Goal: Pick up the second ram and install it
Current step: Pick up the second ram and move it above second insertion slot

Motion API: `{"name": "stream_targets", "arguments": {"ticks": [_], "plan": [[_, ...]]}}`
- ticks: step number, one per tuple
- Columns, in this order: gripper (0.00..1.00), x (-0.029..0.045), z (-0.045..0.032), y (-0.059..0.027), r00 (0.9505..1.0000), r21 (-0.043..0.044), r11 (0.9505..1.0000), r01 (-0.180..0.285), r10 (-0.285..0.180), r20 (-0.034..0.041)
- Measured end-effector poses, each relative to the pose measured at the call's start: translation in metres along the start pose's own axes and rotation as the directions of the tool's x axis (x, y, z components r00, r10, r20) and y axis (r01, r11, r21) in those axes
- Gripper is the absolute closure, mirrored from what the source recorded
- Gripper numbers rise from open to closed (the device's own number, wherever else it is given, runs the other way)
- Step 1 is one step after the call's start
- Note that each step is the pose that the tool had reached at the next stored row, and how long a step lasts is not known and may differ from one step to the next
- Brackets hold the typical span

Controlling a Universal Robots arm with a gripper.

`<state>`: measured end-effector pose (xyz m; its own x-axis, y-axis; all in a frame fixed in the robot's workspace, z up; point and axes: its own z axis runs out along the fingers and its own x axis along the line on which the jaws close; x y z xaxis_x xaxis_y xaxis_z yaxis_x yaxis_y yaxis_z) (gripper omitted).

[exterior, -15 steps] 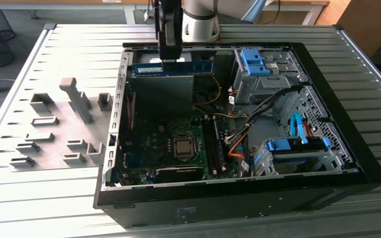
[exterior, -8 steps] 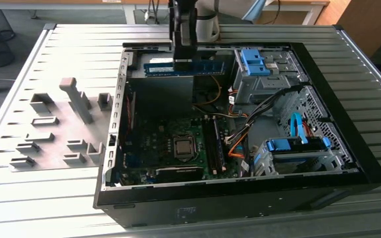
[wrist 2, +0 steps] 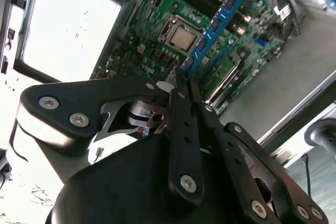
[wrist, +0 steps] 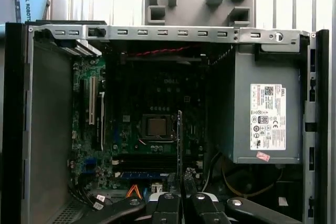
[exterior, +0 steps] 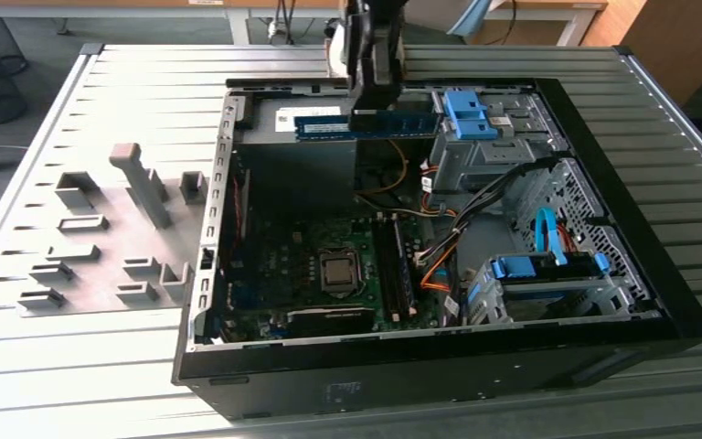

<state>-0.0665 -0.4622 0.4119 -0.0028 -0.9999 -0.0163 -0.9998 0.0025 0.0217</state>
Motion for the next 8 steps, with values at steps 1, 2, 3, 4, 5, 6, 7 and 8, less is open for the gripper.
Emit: {"name": "stream_targets", "arguments": {"ticks": [1,2,3,4,5,6,7,8], "plan": [[0.86,0.0000,0.0001,-0.0037,1.0000,0.0001,1.0000,-0.001,0.001,0.0001],[0.86,-0.0001,0.0003,-0.0074,1.0000,0.0000,1.0000,-0.001,0.001,0.0001],[0.86,-0.0001,0.0004,-0.0111,1.0000,0.0001,1.0000,-0.001,0.001,0.0001],[0.86,-0.0001,0.0005,-0.0150,1.0000,0.0001,1.0000,-0.001,0.001,0.0002],[0.86,-0.0001,0.0006,-0.0188,1.0000,0.0001,1.0000,-0.001,0.001,0.0001],[0.86,-0.0001,0.0007,-0.0225,1.0000,0.0001,1.0000,-0.002,0.002,0.0001],[0.86,-0.0001,0.0007,-0.0249,1.0000,0.0001,1.0000,-0.002,0.002,0.0001],[0.86,0.0000,0.0007,-0.0253,1.0000,0.0001,1.0000,-0.002,0.002,0.0001]]}}
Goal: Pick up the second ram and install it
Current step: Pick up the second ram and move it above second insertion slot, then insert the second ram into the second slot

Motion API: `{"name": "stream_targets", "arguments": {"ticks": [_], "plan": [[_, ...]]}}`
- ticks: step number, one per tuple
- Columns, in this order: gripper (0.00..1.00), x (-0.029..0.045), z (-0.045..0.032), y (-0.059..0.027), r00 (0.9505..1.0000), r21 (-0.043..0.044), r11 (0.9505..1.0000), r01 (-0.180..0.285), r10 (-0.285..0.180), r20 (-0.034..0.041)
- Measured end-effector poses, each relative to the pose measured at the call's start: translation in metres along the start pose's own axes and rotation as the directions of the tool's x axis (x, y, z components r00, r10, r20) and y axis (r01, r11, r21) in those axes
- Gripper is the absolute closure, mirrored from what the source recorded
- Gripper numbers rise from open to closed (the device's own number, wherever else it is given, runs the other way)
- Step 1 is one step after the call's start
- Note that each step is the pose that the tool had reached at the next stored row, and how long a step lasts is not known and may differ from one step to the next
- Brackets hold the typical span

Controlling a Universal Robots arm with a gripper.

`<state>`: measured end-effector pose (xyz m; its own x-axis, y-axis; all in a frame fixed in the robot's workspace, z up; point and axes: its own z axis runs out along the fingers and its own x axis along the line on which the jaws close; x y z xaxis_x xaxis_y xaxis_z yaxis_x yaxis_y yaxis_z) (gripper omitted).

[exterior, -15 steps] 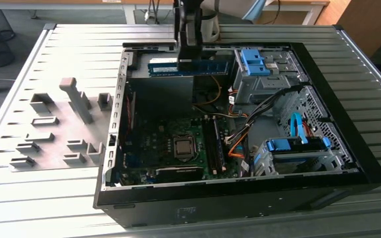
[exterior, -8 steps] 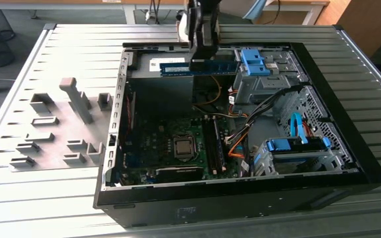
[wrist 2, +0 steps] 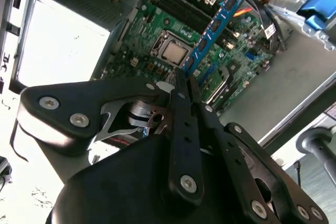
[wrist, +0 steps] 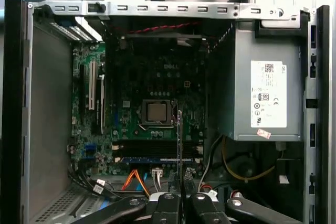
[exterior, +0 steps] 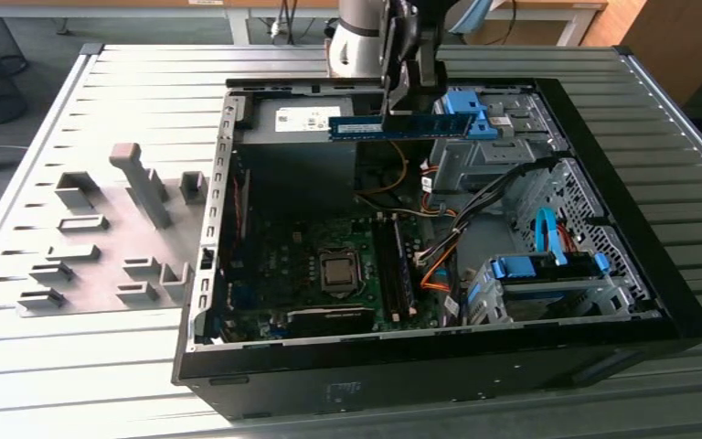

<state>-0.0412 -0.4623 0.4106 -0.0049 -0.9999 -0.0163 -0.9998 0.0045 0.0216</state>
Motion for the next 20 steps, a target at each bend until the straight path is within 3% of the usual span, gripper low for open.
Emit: {"name": "stream_targets", "arguments": {"ticks": [14,20], "plan": [[0.86,-0.0001,0.0001,-0.0006,1.0000,0.0001,1.0000,-0.002,0.002,-0.0009],[0.86,0.0000,0.0028,-0.0006,0.9955,0.0015,0.9955,-0.095,0.095,-0.0004]]}}
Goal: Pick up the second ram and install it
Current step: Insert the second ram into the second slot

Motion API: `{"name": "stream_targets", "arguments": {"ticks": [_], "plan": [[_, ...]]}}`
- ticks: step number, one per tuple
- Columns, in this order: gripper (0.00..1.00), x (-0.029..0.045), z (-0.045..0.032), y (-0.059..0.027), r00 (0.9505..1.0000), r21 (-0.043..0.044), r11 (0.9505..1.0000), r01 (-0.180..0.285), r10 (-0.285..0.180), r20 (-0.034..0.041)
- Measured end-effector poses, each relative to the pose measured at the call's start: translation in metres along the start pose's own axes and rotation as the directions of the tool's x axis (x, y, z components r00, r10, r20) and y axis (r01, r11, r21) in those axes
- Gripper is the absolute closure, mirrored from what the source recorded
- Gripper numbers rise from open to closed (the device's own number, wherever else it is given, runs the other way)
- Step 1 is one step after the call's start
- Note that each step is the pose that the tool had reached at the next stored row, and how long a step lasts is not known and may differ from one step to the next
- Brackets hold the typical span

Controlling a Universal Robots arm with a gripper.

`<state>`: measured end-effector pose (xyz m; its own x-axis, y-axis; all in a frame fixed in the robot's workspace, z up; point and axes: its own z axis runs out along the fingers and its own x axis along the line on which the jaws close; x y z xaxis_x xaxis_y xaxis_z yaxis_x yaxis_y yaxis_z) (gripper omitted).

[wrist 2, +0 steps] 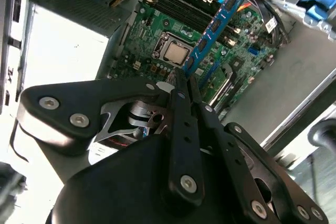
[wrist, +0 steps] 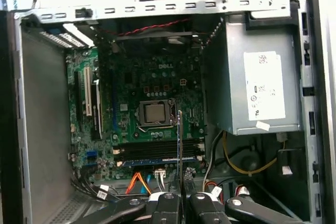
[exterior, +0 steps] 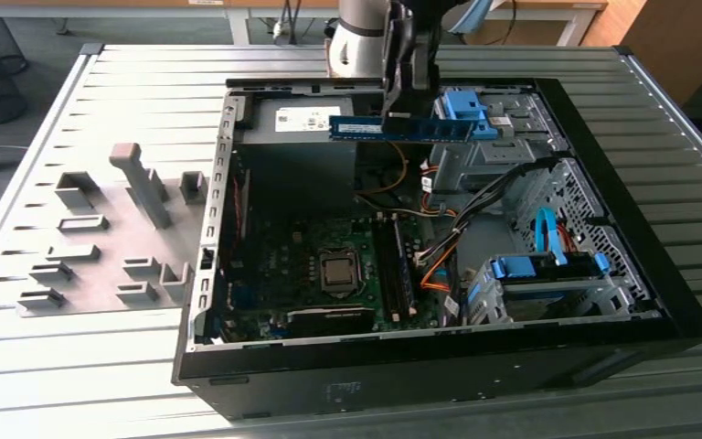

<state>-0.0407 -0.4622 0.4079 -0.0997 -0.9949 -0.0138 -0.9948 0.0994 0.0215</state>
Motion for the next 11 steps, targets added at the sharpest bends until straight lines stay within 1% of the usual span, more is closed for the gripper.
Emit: {"name": "stream_targets", "arguments": {"ticks": [3,6,9,11], "plan": [[0.86,0.0000,0.0020,0.0000,0.9985,0.0007,0.9985,-0.055,0.055,0.0013],[0.86,0.0001,0.0039,-0.0001,0.9940,0.0014,0.9940,-0.109,0.109,0.0025],[0.86,0.0001,0.0059,-0.0001,0.9867,0.0020,0.9867,-0.163,0.163,0.0037],[0.86,0.0001,0.0073,-0.0001,0.9800,0.0023,0.9800,-0.199,0.199,0.0046]]}}
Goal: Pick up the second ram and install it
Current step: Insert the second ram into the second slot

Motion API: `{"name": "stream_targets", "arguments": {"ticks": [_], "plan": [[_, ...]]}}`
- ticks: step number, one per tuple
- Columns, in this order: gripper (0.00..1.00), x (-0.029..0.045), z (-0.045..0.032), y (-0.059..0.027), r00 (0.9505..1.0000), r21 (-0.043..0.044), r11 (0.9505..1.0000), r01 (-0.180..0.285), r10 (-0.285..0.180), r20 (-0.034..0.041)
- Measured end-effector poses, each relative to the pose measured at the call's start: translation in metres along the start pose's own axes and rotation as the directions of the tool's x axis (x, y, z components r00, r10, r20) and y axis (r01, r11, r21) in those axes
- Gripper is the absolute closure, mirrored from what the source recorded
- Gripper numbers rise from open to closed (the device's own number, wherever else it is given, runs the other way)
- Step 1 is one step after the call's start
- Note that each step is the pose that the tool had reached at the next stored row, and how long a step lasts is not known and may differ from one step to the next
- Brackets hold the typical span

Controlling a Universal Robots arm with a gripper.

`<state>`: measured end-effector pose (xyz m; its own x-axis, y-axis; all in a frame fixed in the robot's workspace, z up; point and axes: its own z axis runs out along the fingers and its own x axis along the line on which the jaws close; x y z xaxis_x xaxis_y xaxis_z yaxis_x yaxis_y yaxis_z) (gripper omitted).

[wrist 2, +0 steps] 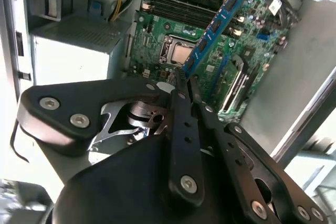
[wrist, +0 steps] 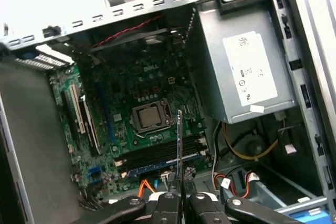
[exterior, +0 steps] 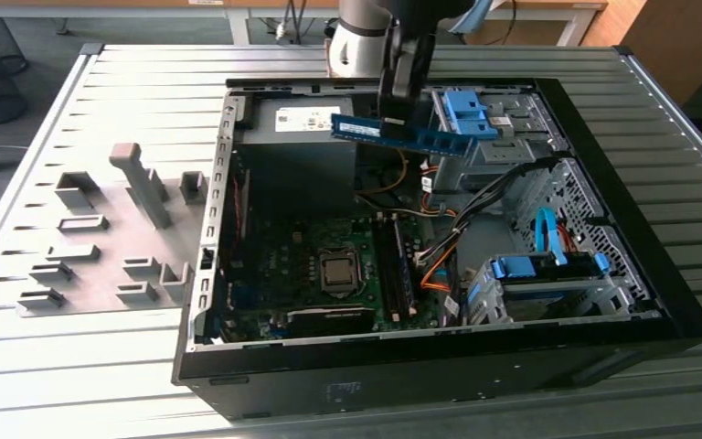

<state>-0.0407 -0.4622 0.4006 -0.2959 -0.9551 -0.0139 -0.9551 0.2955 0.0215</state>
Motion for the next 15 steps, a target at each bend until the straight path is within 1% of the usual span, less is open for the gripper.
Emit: {"name": "stream_targets", "arguments": {"ticks": [2,4,7,10,11,15], "plan": [[0.86,0.0000,0.0013,0.0000,0.9994,0.0005,0.9994,-0.036,0.036,0.0007],[0.86,0.0000,0.0026,-0.0001,0.9974,0.0009,0.9974,-0.072,0.072,0.0015],[0.86,0.0001,0.0047,-0.0001,0.9917,0.0016,0.9917,-0.129,0.129,0.0028],[0.86,0.0001,0.0062,-0.0001,0.9834,0.0024,0.9834,-0.181,0.181,0.0036],[0.86,0.0001,0.0062,-0.0001,0.9815,0.0027,0.9815,-0.191,0.191,0.0033],[0.86,0.0001,0.0062,-0.0001,0.9814,0.0028,0.9814,-0.192,0.192,0.0034]]}}
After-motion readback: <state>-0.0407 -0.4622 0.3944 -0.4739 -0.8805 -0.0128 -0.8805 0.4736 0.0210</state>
